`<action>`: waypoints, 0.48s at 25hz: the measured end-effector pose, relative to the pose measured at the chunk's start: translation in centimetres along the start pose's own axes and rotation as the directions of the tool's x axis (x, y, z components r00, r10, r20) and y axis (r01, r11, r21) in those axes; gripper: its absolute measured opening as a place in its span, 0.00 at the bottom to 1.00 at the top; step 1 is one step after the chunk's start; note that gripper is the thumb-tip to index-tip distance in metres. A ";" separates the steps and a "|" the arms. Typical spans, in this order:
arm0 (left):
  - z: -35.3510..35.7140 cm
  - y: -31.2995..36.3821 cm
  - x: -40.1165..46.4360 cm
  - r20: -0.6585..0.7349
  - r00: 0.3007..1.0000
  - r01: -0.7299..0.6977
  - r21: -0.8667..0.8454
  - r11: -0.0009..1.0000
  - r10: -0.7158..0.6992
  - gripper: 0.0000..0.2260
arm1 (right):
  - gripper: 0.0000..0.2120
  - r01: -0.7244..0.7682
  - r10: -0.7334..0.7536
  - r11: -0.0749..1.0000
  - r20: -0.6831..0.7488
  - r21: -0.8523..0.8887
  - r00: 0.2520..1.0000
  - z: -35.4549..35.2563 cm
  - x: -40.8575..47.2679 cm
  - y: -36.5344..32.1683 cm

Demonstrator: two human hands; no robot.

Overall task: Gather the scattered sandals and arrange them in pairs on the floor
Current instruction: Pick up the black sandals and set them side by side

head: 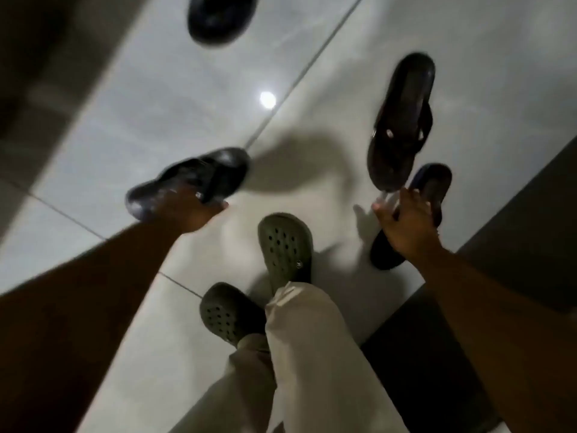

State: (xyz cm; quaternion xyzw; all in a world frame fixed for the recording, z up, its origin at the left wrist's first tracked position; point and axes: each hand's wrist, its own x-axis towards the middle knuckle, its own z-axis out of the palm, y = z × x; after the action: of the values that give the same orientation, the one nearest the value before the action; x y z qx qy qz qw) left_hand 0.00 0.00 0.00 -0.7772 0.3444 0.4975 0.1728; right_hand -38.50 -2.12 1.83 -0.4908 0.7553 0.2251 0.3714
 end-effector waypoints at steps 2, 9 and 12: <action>1.2 0.1 3.7 -0.043 0.997 0.061 -0.028 0.998 -0.062 0.42 | 0.41 -0.158 0.158 0.988 0.001 -0.002 0.988 2.6 1.5 1.9; 2.3 0.3 8.1 -0.211 0.977 0.010 -0.070 0.997 -0.025 0.35 | 0.33 -0.313 0.303 0.922 0.078 0.226 0.950 9.1 1.8 2.4; 1.8 0.0 8.3 -0.193 0.980 -0.076 -0.108 0.991 0.054 0.28 | 0.28 -0.313 0.294 0.905 0.108 0.287 0.950 10.8 0.6 0.5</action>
State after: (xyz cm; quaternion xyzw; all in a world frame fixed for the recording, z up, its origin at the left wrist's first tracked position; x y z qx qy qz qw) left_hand 1.06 -1.94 -8.19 -0.8183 0.3551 0.4453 0.0777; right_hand -35.39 5.32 -5.32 -0.2975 0.8359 0.1779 0.4256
